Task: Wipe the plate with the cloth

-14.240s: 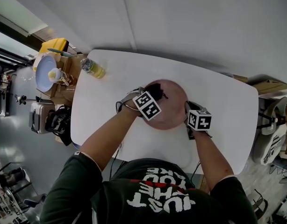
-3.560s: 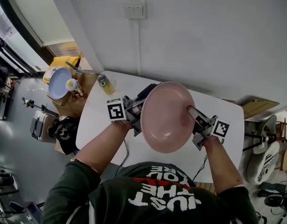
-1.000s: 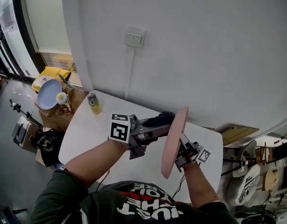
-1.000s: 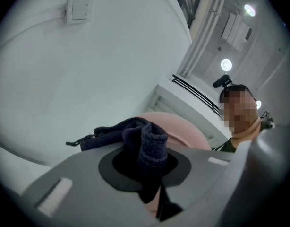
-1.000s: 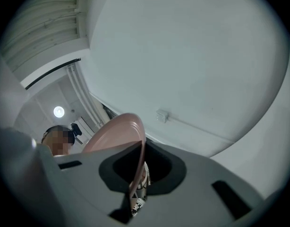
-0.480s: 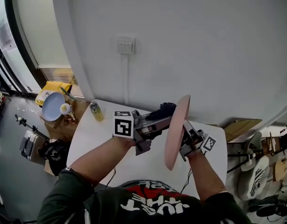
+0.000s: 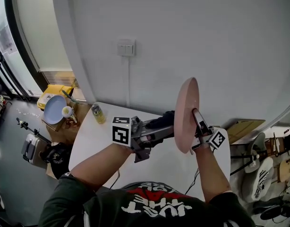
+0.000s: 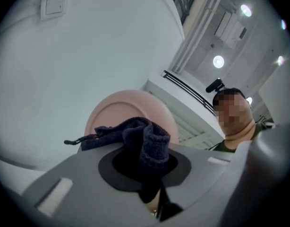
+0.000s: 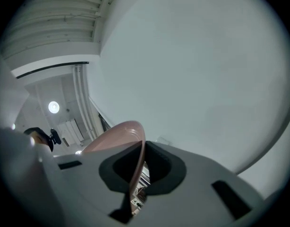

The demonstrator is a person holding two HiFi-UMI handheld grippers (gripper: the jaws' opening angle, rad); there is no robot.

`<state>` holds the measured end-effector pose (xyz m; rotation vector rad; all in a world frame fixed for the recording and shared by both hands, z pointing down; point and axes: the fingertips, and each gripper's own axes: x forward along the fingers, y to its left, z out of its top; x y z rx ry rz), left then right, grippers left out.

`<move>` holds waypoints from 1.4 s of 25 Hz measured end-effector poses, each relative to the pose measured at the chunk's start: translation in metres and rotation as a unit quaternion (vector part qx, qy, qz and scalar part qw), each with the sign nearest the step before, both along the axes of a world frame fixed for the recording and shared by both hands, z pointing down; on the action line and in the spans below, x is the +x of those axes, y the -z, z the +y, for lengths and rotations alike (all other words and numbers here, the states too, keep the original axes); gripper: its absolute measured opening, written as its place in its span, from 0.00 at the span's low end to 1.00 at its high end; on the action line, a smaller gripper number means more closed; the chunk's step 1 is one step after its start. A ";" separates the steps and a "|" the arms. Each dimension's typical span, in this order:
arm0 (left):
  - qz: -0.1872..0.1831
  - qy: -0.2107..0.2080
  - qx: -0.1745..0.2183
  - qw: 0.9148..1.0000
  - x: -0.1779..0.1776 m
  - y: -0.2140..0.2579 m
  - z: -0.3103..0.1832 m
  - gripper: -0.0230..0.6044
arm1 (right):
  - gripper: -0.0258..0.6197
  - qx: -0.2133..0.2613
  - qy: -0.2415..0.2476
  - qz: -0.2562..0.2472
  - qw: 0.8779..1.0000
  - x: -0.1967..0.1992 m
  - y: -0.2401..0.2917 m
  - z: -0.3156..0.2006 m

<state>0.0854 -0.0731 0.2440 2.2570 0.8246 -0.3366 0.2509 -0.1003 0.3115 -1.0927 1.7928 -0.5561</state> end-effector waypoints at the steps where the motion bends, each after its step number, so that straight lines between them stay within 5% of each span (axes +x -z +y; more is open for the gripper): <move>1: 0.008 0.008 -0.006 1.000 -0.004 0.006 -0.006 0.11 | 0.06 -0.010 0.005 0.004 1.000 -0.003 -0.008 0.002; 11: 0.002 0.095 -0.055 0.994 0.001 0.008 -0.074 0.11 | 0.06 -0.030 0.104 0.049 0.993 -0.079 -0.025 0.005; 17: -0.023 0.070 -0.060 0.995 0.021 -0.012 -0.056 0.11 | 0.06 -0.003 0.091 0.047 0.995 -0.079 -0.001 -0.001; 24: -0.084 0.009 -0.026 0.996 0.027 -0.054 0.000 0.11 | 0.06 0.013 0.010 0.029 0.999 -0.034 0.013 -0.003; 30: -0.060 -0.023 -0.037 0.997 0.003 -0.043 0.020 0.11 | 0.06 -0.005 -0.013 0.021 1.000 -0.005 -0.006 0.004; 35: -0.016 0.013 -0.064 0.998 -0.014 -0.015 -0.017 0.11 | 0.06 -0.030 0.034 0.035 0.998 -0.027 -0.033 0.013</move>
